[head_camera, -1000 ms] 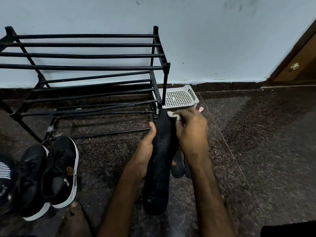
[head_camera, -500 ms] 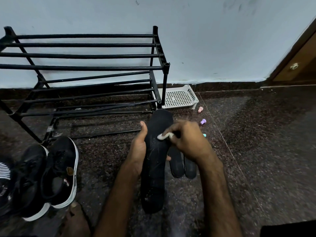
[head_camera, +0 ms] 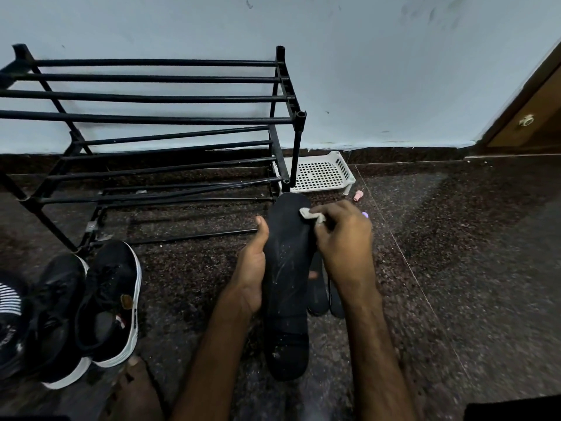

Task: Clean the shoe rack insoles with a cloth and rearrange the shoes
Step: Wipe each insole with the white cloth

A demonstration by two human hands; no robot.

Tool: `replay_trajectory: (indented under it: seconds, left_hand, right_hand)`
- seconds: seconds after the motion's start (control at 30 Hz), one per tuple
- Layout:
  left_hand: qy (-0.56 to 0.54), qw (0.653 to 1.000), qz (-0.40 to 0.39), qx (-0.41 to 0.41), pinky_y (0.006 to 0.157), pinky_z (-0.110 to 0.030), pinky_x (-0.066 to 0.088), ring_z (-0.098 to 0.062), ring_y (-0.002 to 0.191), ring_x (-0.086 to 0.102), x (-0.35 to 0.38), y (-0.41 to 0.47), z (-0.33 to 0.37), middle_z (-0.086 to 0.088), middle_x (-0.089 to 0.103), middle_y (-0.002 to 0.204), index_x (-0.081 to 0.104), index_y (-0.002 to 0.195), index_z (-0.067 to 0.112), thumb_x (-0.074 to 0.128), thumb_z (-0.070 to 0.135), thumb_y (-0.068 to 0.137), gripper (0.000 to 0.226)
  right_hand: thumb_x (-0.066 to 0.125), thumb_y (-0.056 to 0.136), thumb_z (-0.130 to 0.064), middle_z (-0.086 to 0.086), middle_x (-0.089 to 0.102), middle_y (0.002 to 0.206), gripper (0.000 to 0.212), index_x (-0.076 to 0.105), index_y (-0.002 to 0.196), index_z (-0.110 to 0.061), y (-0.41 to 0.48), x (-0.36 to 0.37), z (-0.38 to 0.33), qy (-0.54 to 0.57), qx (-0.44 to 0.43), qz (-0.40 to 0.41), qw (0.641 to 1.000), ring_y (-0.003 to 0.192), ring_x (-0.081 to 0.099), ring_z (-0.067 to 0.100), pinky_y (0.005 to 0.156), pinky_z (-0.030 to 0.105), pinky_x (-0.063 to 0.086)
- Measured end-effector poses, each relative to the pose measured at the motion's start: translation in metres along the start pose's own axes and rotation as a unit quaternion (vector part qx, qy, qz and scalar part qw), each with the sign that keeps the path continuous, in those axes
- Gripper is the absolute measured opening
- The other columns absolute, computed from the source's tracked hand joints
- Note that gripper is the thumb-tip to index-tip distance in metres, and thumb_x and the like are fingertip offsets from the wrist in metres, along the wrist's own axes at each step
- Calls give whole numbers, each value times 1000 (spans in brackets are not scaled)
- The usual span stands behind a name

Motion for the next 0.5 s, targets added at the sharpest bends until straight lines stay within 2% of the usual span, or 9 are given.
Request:
replay_trajectory:
  seconds: [0.03,0.13,0.2,0.3,0.37,0.5]
  left_hand:
    - [-1,1000,1,3,72,-49,59,-31,94,71,-1,1,1,-20,68,119,64,125,7,34,69,91,76]
    - [-20,1000,3,8,69,-40,60,-30,88,72,-2,1,3,-19,71,109,64,121,6,34,67,92,74]
    - [-24,1000,-14,-11,64,-40,60,-30,83,72,3,-1,0,-19,72,103,64,120,5,33,68,93,75]
    - [23,999,-31,-23,57,-45,58,-34,79,70,6,-1,-2,-21,70,103,61,126,3,34,69,92,79]
    - [35,999,-37,-19,58,-45,59,-34,80,70,9,-2,-1,-21,70,103,60,127,3,34,69,92,80]
    - [-3,1000,2,9,60,-35,60,-27,77,73,4,0,5,-18,74,96,70,110,5,31,63,96,71]
  right_hand:
    - [67,83,-4,-1,66,97,20,76,98,-14,2,1,-1,-1,-1,-10,1000,87,62,14,85,35,54]
    - [68,79,-4,-4,70,93,19,77,89,-18,-2,21,-5,-1,-18,-125,992,86,64,12,84,34,54]
    - [68,78,-6,-4,70,92,18,77,89,-18,-4,14,-2,0,0,-84,996,84,64,12,83,33,53]
    - [69,84,-7,-1,66,100,19,75,101,-13,-1,-11,-4,-8,36,53,998,85,60,9,85,22,51]
    - [69,85,-5,1,65,101,20,74,103,-11,3,-17,-10,-9,16,71,997,85,60,9,86,22,51]
    - [70,79,-5,-2,71,91,17,78,90,-16,1,11,-8,7,-31,-114,993,82,64,12,82,30,53]
Point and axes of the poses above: each hand's wrist, its own y-axis towards the middle knuckle, its own x-axis out of the palm, z = x × y, the point moved 9 cm from there along y, towards the middle knuckle
